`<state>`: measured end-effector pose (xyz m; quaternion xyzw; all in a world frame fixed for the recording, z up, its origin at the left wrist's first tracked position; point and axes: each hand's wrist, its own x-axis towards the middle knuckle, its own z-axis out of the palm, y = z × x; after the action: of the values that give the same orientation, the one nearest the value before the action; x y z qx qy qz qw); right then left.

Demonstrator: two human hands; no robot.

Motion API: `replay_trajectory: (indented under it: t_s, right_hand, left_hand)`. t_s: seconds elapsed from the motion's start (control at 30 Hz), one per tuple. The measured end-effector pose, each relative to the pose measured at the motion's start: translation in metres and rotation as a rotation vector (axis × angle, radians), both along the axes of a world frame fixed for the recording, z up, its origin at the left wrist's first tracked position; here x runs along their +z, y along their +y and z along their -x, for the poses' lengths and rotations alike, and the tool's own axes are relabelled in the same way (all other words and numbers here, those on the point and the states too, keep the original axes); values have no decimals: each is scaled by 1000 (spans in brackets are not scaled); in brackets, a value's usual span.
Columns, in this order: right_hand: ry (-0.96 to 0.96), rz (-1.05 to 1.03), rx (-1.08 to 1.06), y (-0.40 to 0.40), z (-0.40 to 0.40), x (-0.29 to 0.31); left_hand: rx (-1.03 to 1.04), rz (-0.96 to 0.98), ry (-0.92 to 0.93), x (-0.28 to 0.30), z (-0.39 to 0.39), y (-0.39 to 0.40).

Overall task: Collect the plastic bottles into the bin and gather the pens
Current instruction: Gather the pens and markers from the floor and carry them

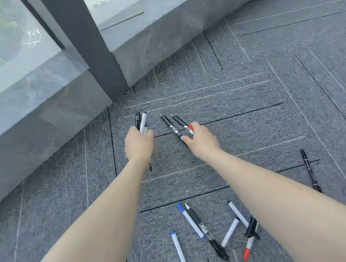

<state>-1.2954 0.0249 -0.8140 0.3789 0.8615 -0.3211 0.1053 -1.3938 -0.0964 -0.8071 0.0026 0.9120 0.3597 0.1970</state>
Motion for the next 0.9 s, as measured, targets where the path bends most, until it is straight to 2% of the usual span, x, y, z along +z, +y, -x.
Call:
replay_trajectory:
  t_s: [0.07, 0.23, 0.37, 0.43, 0.5, 0.63, 0.73, 0.83, 0.9]
  right_hand:
    - [-45, -13, 71, -9, 10, -3]
    - [-181, -145, 171, -20, 12, -3]
    - [-296, -196, 195, -4, -26, 0]
    - [-321, -193, 158, 11, -47, 4]
    - [-341, -178, 88, 27, -67, 8]
    - [-261, -130, -139, 52, -108, 11]
    - [-104, -123, -297, 69, -143, 9]
    - [43, -114, -429, 93, -178, 4]
    - [45, -167, -470, 108, -202, 1]
  left_hand:
    - [51, 0, -81, -1, 5, -4]
    - [61, 34, -87, -8, 19, -11]
    - [-185, 297, 83, -8, 20, 2]
    - [-354, 437, 173, -9, 17, 10]
    - [-422, 503, 215, -13, 14, 15]
    - [-350, 453, 248, -24, 16, 15]
    - [-267, 367, 287, -22, 21, 15]
    - [-148, 310, 189, -28, 33, 11]
    - [-99, 299, 124, -37, 42, 8]
